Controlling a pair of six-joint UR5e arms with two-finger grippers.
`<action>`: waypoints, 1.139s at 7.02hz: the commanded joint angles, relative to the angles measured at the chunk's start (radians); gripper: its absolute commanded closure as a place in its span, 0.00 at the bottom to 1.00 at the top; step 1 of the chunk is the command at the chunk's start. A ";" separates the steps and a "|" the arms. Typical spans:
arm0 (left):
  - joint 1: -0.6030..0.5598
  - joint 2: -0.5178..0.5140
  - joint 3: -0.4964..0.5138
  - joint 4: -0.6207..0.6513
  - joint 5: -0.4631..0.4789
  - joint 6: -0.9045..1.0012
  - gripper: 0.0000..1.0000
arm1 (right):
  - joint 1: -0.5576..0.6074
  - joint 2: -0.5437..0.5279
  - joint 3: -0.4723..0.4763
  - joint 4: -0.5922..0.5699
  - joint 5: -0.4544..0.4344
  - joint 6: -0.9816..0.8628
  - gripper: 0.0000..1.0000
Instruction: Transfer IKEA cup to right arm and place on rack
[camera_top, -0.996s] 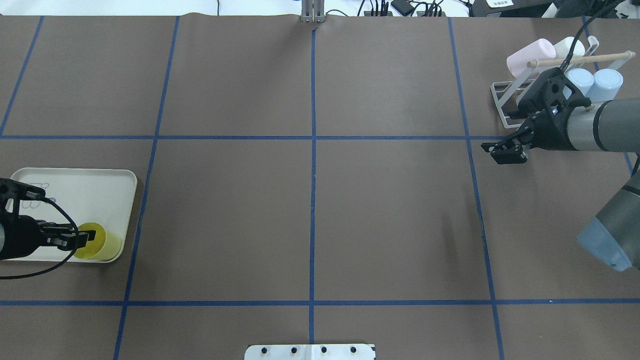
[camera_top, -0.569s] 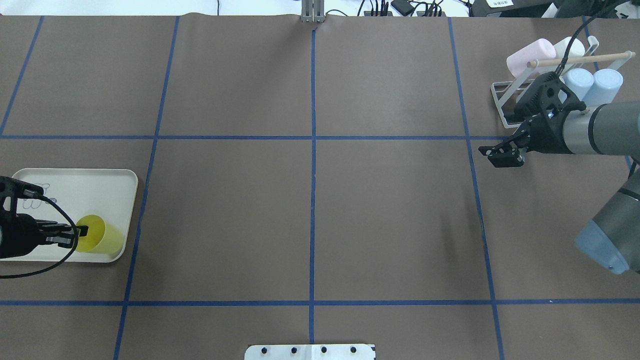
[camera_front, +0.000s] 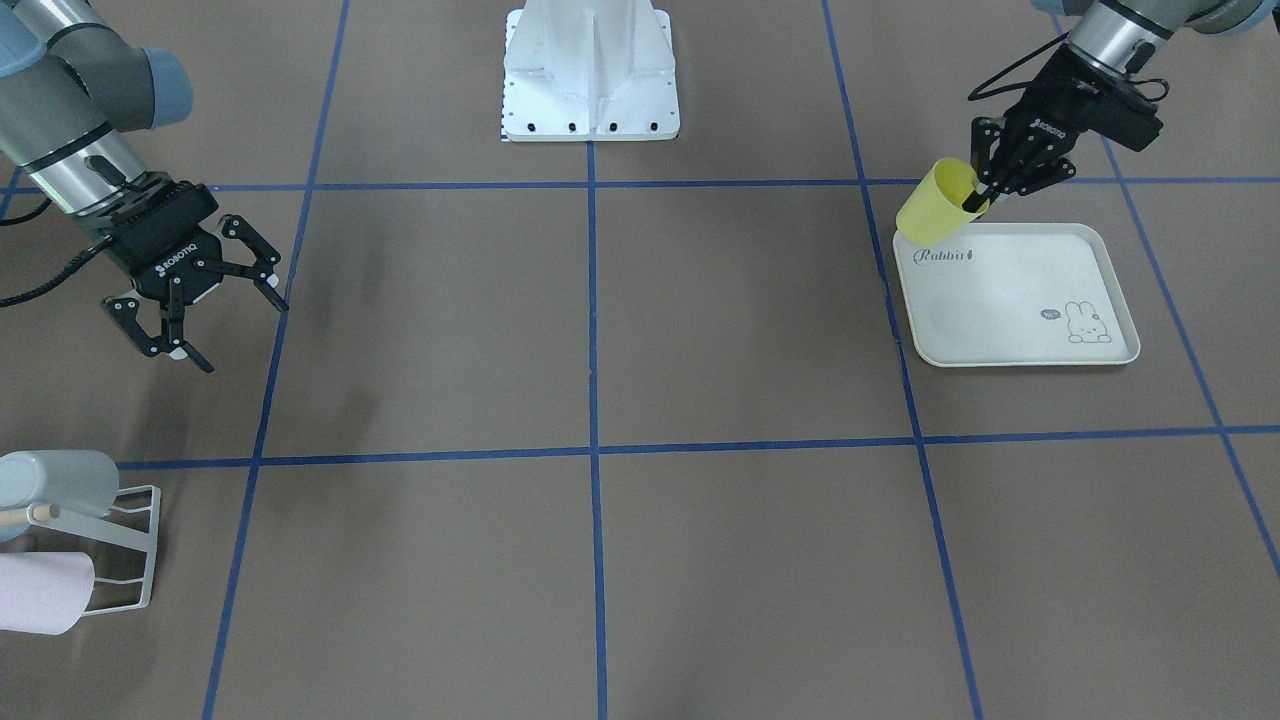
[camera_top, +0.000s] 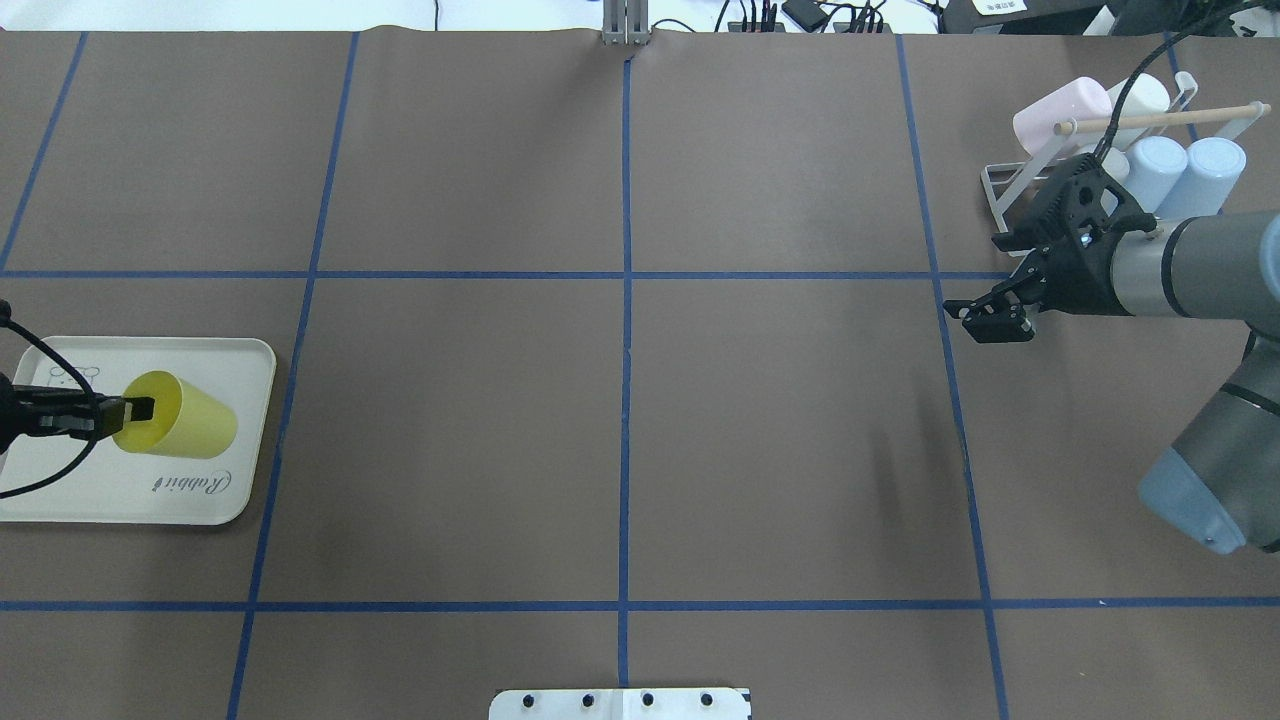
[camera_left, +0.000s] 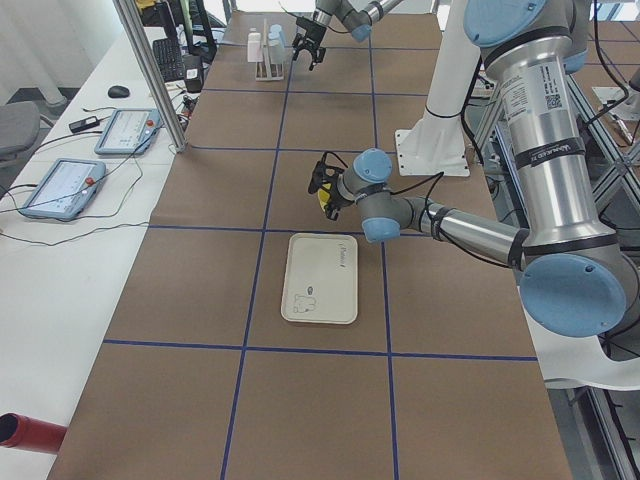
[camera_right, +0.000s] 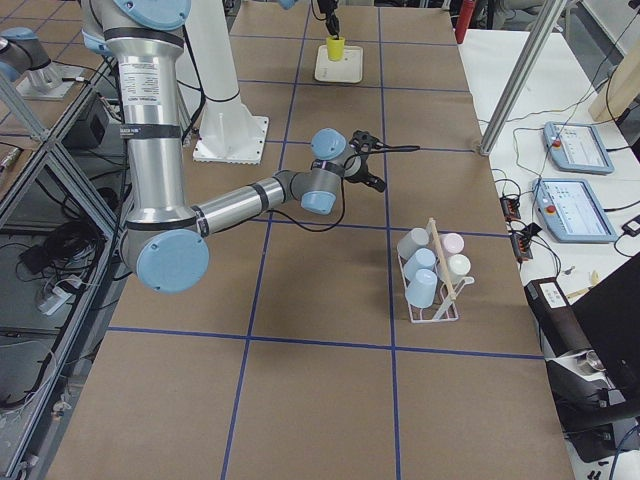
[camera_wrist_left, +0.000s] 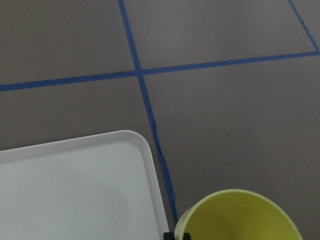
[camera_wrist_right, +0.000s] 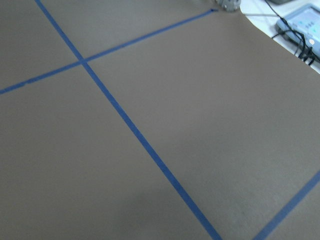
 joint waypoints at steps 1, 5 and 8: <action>0.002 -0.210 0.001 0.004 -0.014 -0.307 1.00 | -0.041 0.043 -0.109 0.220 -0.062 0.000 0.00; 0.056 -0.506 0.043 0.004 -0.006 -0.940 1.00 | -0.185 0.238 -0.131 0.266 -0.315 -0.003 0.01; 0.116 -0.638 0.155 0.006 -0.003 -0.969 1.00 | -0.253 0.327 -0.113 0.268 -0.316 -0.023 0.01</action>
